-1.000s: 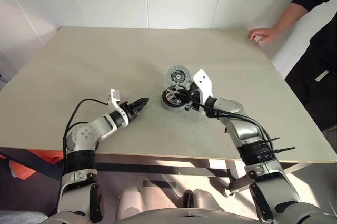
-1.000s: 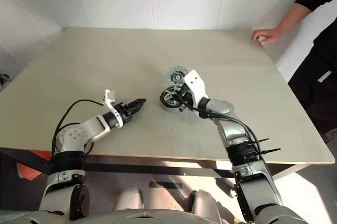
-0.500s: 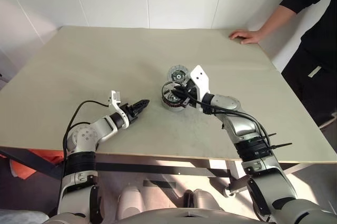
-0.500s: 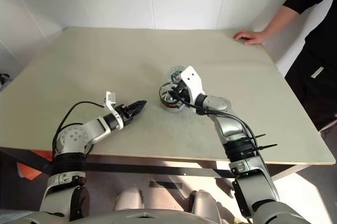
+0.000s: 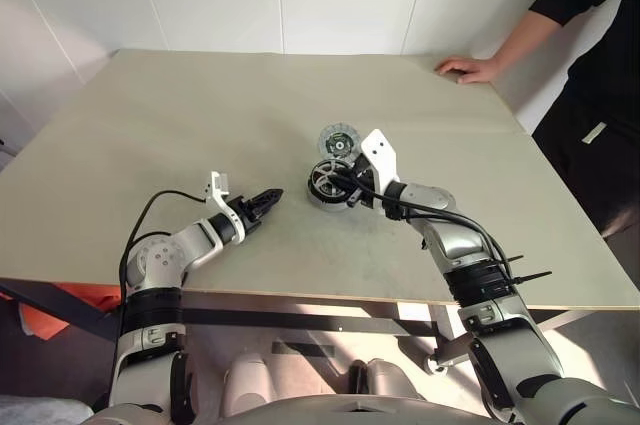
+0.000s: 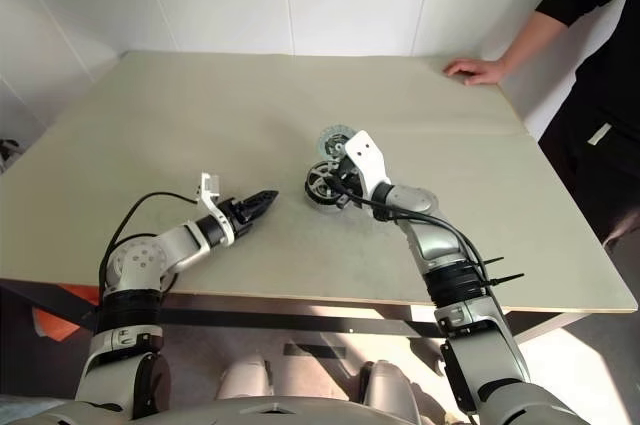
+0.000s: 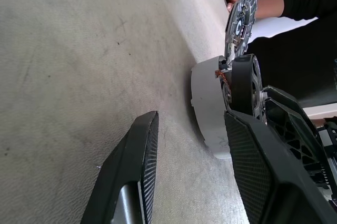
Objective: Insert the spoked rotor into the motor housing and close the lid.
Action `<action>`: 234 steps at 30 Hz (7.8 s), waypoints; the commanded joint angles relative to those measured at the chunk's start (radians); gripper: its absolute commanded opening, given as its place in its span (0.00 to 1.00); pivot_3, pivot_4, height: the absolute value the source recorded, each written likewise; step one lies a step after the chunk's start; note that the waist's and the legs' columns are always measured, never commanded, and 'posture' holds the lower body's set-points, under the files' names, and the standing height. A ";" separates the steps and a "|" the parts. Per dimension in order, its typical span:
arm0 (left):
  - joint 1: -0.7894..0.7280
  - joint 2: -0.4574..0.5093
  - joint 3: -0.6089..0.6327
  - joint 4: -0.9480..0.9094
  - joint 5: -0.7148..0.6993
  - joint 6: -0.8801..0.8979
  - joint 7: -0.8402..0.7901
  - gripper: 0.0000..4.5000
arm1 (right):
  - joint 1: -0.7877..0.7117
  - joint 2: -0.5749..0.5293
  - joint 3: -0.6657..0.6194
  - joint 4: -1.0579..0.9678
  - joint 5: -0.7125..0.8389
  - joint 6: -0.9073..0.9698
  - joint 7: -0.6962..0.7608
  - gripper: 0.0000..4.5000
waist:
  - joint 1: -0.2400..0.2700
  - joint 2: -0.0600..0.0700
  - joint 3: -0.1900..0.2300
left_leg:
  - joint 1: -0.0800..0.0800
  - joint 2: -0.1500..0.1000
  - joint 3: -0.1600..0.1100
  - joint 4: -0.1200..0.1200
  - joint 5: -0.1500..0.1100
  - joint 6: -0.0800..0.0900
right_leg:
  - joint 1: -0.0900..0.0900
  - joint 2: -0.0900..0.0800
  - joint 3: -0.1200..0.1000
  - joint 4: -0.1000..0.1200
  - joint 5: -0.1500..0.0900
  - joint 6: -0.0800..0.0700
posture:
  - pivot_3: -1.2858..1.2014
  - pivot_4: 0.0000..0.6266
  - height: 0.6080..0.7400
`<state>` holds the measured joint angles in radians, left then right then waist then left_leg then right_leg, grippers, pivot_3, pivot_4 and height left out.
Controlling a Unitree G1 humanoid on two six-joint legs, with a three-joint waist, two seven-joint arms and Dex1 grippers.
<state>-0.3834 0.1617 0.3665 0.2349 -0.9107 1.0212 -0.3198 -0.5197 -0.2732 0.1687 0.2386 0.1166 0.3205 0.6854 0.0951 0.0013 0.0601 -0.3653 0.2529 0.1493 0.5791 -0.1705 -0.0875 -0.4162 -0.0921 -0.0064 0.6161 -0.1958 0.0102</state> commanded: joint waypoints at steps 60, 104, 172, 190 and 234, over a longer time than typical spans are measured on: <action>-0.003 -0.008 0.024 -0.025 0.016 -0.044 0.006 0.46 | -0.480 -0.212 0.278 0.663 -0.404 -0.916 0.445 0.91 | -0.005 0.000 0.000 | -0.004 0.001 0.000 0.005 -0.002 0.004 | -0.001 0.000 -0.001 0.002 0.000 -0.001 | 0.52 0.00 1.00; 0.030 -0.022 0.040 -0.058 0.013 -0.038 0.043 0.46 | -0.518 -0.132 0.292 0.858 -0.522 -1.023 0.341 0.70 | -0.045 0.000 0.000 | -0.004 0.003 0.000 0.017 -0.004 0.007 | -0.001 0.000 -0.001 0.008 0.000 -0.001 | 0.52 0.00 1.00; 0.209 -0.143 0.039 -0.207 -0.062 -0.161 0.165 0.46 | -0.603 -0.072 0.225 0.830 -0.402 -0.786 0.681 0.00 | -0.070 0.000 0.000 | -0.005 0.005 0.003 0.017 -0.012 0.009 | -0.003 0.001 -0.001 0.004 0.000 -0.002 | 0.52 0.00 1.00; 0.222 -0.138 0.007 -0.200 -0.059 -0.162 0.164 0.46 | -0.441 -0.110 0.218 0.119 -0.262 0.237 0.749 0.00 | -0.040 0.000 0.000 | -0.004 0.005 0.003 0.016 -0.011 0.009 | -0.002 0.001 -0.001 0.004 0.000 -0.002 | 0.52 0.00 1.00; 0.161 -0.026 -0.030 -0.157 -0.038 -0.137 0.128 0.46 | -0.363 0.004 0.102 0.177 -0.076 0.068 0.291 0.28 | -0.026 0.000 0.000 | 0.002 0.005 0.002 0.014 -0.008 0.002 | 0.000 0.001 0.000 0.007 0.000 -0.002 | 0.52 0.00 1.00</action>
<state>-0.2137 0.1245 0.3379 0.0605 -0.9686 0.8823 -0.1943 -0.8680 -0.2798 0.3023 0.4202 0.0332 0.4339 1.0022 0.0687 0.0013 0.0599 -0.3634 0.2580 0.1516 0.5936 -0.1780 -0.0855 -0.4163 -0.0909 -0.0068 0.6236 -0.1959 0.0085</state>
